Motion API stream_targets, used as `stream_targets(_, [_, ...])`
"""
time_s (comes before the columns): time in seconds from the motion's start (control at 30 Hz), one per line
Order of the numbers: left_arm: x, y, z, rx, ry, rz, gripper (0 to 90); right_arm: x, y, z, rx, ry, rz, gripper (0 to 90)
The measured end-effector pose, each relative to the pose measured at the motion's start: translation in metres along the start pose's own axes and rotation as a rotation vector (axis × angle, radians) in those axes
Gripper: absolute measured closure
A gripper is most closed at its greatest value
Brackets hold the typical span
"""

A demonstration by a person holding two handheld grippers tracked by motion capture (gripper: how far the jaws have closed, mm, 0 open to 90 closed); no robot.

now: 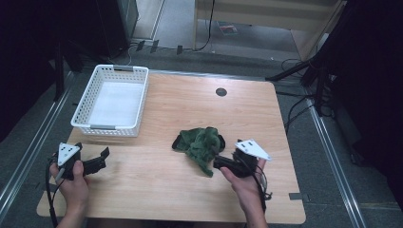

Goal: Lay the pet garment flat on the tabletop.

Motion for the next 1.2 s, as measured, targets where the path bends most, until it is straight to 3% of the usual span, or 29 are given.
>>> stream_targets(0.17, [0.000, 0.000, 0.000, -0.004, -0.005, 0.005, 0.0, 0.030, -0.025, -0.003, 0.078, 0.067, 0.022, 5.7])
stream_targets(0.2, [-0.001, 0.001, 0.000, -0.010, -0.007, 0.014, 0.0, 0.038, -0.039, -0.013, 0.133, 0.096, -0.015, 20.3])
stream_targets(0.23, [-0.001, 0.001, 0.000, -0.008, -0.012, 0.027, 0.0, 0.038, -0.039, -0.013, 0.133, 0.096, -0.015, 20.3])
stream_targets(0.27, [-0.003, 0.002, 0.000, -0.004, -0.017, 0.032, 0.0, 0.041, -0.045, -0.018, 0.159, 0.114, -0.038, 31.2])
stream_targets(0.3, [-0.008, 0.001, 0.002, 0.007, -0.021, 0.031, 0.0, 0.043, -0.047, -0.022, 0.146, 0.124, -0.056, 49.6])
stream_targets(0.33, [-0.011, 0.001, 0.003, 0.009, -0.011, 0.010, 0.0, 0.046, -0.045, -0.026, 0.093, 0.104, 0.001, 69.8])
stream_targets(0.37, [-0.027, -0.003, 0.009, 0.016, -0.016, -0.053, 0.0, 0.048, -0.042, -0.026, 0.064, 0.098, 0.019, 73.2])
stream_targets(0.4, [-0.027, -0.003, 0.009, 0.016, -0.016, -0.053, 0.0, 0.048, -0.042, -0.026, 0.064, 0.098, 0.019, 73.2])
stream_targets(0.47, [-0.048, -0.010, 0.016, 0.021, -0.034, -0.109, 0.0, 0.051, -0.035, -0.023, 0.017, 0.094, 0.067, 76.2])
stream_targets(0.5, [-0.060, -0.015, 0.020, 0.029, -0.045, -0.151, 0.0, 0.056, -0.024, -0.019, -0.032, 0.093, 0.143, 75.9])
stream_targets(0.57, [-0.083, -0.026, 0.026, 0.055, -0.071, -0.243, 0.0, 0.062, -0.010, -0.018, -0.067, 0.124, 0.207, 73.6])
stream_targets(0.6, [-0.095, -0.033, 0.028, 0.072, -0.085, -0.292, 1.6, 0.064, -0.003, -0.019, -0.068, 0.142, 0.242, 70.4])
stream_targets(0.63, [-0.105, -0.040, 0.029, 0.088, -0.094, -0.330, 1.6, 0.064, -0.003, -0.019, -0.068, 0.142, 0.242, 70.4])
stream_targets(0.7, [-0.124, -0.055, 0.029, 0.115, -0.092, -0.376, 14.7, 0.066, 0.008, -0.025, -0.043, 0.174, 0.326, 59.1])
stream_targets(0.73, [-0.129, -0.059, 0.028, 0.131, -0.089, -0.402, 14.2, 0.066, 0.014, -0.031, -0.024, 0.207, 0.370, 53.6])
stream_targets(0.8, [-0.140, -0.068, 0.024, 0.144, -0.070, -0.450, 13.7, 0.064, 0.022, -0.040, -0.018, 0.269, 0.408, 46.7])
stream_targets(0.87, [-0.148, -0.075, 0.019, 0.172, -0.074, -0.484, 13.7, 0.058, 0.030, -0.044, -0.008, 0.295, 0.448, 38.7])
stream_targets(0.9, [-0.152, -0.078, 0.017, 0.185, -0.085, -0.490, 13.7, 0.054, 0.033, -0.044, -0.008, 0.286, 0.456, 37.7])
stream_targets(0.93, [-0.156, -0.081, 0.014, 0.204, -0.100, -0.499, 14.0, 0.041, 0.034, -0.038, -0.031, 0.216, 0.453, 38.2])
stream_targets(0.97, [-0.158, -0.083, 0.013, 0.214, -0.102, -0.506, 14.0, 0.041, 0.034, -0.038, -0.031, 0.216, 0.453, 38.2])
stream_targets(1.0, [-0.161, -0.085, 0.011, 0.224, -0.098, -0.517, 14.0, 0.037, 0.033, -0.035, -0.041, 0.182, 0.449, 39.0])
stream_targets(1.03, [-0.163, -0.087, 0.010, 0.232, -0.096, -0.525, 14.5, 0.026, 0.028, -0.028, -0.054, 0.103, 0.406, 43.2])
stream_targets(1.07, [-0.165, -0.089, 0.010, 0.237, -0.091, -0.531, 14.5, 0.026, 0.028, -0.028, -0.054, 0.103, 0.406, 43.2])
stream_targets(1.17, [-0.174, -0.088, 0.009, 0.233, -0.095, -0.595, 15.7, 0.022, 0.016, -0.028, -0.024, 0.051, 0.311, 50.6])
stream_targets(1.2, [-0.178, -0.086, 0.009, 0.224, -0.097, -0.629, 23.2, 0.028, 0.012, -0.034, -0.001, 0.054, 0.342, 54.2])
Point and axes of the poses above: each handheld gripper's, and its own axes: y roughly backward along the jaws, z roughly out of its top, x roughly to its left, the point moved 4 cm from there along -y, roughly forward along the jaws, and after that the axes turned 15 degrees about -z, right-handed, at the moved point
